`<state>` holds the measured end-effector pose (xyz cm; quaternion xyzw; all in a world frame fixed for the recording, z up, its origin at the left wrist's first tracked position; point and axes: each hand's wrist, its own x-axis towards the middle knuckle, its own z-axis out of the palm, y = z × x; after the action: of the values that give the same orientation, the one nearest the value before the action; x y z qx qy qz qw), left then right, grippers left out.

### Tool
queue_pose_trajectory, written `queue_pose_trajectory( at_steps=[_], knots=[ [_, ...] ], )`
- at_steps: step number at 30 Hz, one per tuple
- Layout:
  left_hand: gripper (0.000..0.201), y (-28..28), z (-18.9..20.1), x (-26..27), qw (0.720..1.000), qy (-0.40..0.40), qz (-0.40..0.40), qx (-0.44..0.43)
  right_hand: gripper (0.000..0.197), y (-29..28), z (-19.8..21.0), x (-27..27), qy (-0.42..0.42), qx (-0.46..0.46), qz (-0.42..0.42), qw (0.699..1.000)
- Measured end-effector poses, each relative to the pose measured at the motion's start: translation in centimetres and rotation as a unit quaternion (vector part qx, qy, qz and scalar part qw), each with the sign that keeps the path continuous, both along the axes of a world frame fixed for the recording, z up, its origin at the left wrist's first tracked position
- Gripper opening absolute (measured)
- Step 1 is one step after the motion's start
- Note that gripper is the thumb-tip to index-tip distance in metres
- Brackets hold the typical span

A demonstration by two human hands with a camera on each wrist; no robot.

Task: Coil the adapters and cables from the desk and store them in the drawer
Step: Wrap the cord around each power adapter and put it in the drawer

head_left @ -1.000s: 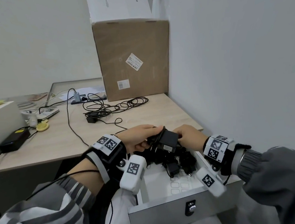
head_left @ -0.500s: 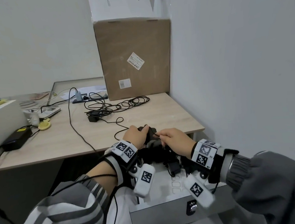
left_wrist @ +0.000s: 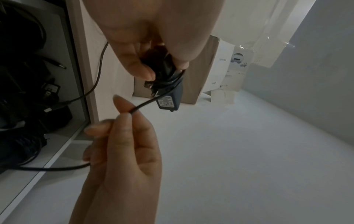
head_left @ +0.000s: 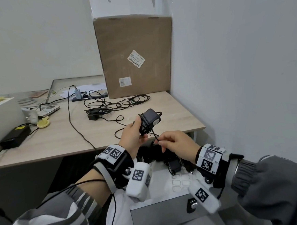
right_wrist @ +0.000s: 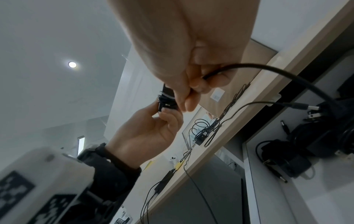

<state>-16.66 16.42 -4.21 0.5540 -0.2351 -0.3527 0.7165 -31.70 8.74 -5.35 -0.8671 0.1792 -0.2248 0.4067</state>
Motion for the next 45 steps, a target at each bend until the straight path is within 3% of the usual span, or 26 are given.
queue_pose_trajectory(
  at_steps=[9,12,16,20,23,26,29,33,37,41,45],
  knots=[
    [0.038,0.1,0.0,-0.4,0.999,-0.030,0.019,0.006,0.014,0.4,-0.5,0.3,-0.003,-0.012,-0.005,1.000],
    [0.035,0.5,0.3,-0.7,0.999,0.026,-0.023,-0.007,0.014,0.2,-0.3,0.1,0.008,-0.026,-0.011,1.000],
    [0.029,1.3,1.4,-0.7,0.985,0.104,-0.137,0.002,0.031,-1.3,0.0,-0.5,0.034,0.030,-0.032,0.998],
    [0.033,2.6,2.1,-0.7,0.949,-0.013,-0.285,0.136,0.021,-2.7,0.8,-1.0,0.105,-0.007,-0.003,0.994],
    [0.032,3.1,1.9,-0.5,0.902,-0.139,-0.348,0.215,0.032,-3.1,1.9,-1.3,0.161,-0.018,0.044,0.986],
    [0.032,3.3,1.6,-0.2,0.870,-0.247,-0.331,0.270,0.010,-3.7,2.8,-1.8,0.164,0.005,0.050,0.985],
    [0.037,2.9,0.9,-0.5,0.861,-0.303,-0.279,0.298,0.010,-3.5,2.9,-1.7,0.153,0.006,0.010,0.988],
    [0.041,1.6,-1.0,-1.1,0.886,-0.318,-0.157,0.299,0.013,-2.0,1.6,-0.4,0.113,0.032,-0.048,0.992],
    [0.046,0.5,-1.9,-1.4,0.947,-0.176,-0.091,0.253,0.021,-0.6,0.8,0.7,0.086,-0.058,-0.101,0.990],
    [0.042,0.6,-1.8,-1.6,0.981,-0.014,-0.085,0.176,0.036,0.2,0.8,0.8,0.135,-0.140,-0.080,0.978],
    [0.044,0.5,-1.6,-1.4,0.984,0.051,-0.097,0.142,0.049,1.6,2.4,-0.1,0.148,-0.139,0.011,0.979]
  ],
)
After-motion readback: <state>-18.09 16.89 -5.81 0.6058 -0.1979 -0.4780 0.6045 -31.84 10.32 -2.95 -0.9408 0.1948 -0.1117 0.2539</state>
